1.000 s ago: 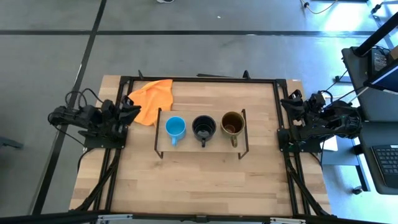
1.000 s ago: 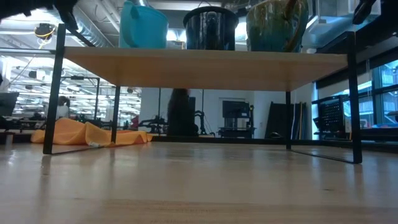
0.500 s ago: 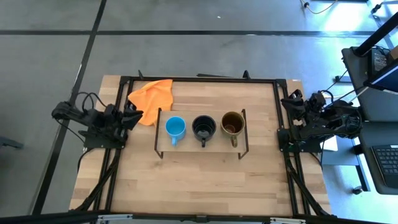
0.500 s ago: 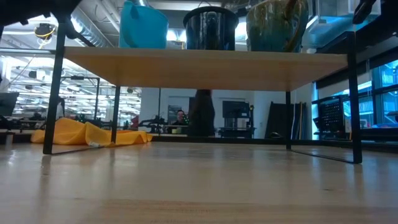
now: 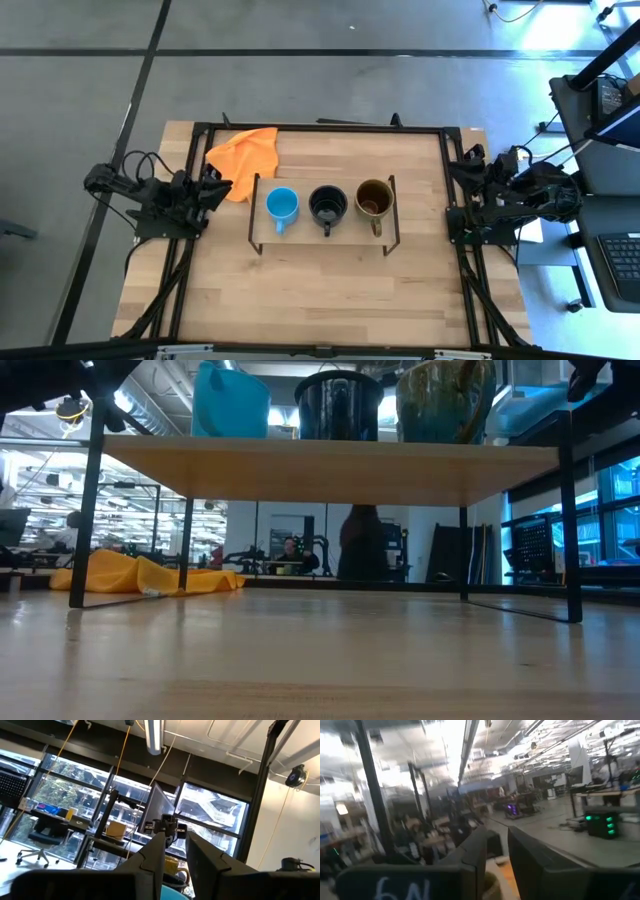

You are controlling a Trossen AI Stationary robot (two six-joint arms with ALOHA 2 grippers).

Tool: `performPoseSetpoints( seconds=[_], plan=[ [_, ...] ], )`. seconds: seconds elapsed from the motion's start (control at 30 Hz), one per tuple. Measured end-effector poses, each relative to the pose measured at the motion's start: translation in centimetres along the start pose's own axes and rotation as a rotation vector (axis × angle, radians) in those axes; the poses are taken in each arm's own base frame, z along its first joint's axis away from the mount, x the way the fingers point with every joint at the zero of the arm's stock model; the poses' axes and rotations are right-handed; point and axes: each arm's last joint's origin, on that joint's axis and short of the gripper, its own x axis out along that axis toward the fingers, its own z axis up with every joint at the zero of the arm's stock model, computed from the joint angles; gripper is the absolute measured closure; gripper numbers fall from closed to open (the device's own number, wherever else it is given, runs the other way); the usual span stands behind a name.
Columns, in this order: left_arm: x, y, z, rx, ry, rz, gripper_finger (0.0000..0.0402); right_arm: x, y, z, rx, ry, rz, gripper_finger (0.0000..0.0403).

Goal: Stack small to large cups/mugs on shelf
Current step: Return to Home Position

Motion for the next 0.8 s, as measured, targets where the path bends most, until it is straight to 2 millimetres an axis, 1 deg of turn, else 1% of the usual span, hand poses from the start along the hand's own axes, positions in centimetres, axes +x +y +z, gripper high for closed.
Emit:
performPoseSetpoints(
  seconds=[0.1, 0.3, 0.47, 0.63, 0.8],
  plan=[
    [0.0, 0.0, -0.2, 0.001, 0.016, 0.003, 0.0329, 0.0, -0.1, -0.5, -0.08, 0.05, -0.006, 0.0322],
    [0.0, 0.1, -0.5, -0.026, 0.044, 0.025, 0.0329, 0.3, -0.1, -1.8, 0.006, 0.087, -0.005, 0.0322],
    [0.0, 0.1, -0.4, -0.028, 0.039, 0.033, 0.0329, 0.6, -0.1, -2.5, 0.001, 0.054, 0.021, 0.0322],
    [0.0, 0.1, -0.4, -0.03, 0.039, 0.033, 0.0329, 0.9, -0.2, -3.8, 0.019, 0.075, 0.021, 0.0322],
    [0.0, 0.1, -0.4, -0.034, 0.039, 0.033, 0.0329, 1.2, -0.2, -4.8, 0.029, 0.032, 0.032, 0.0322]
  ],
)
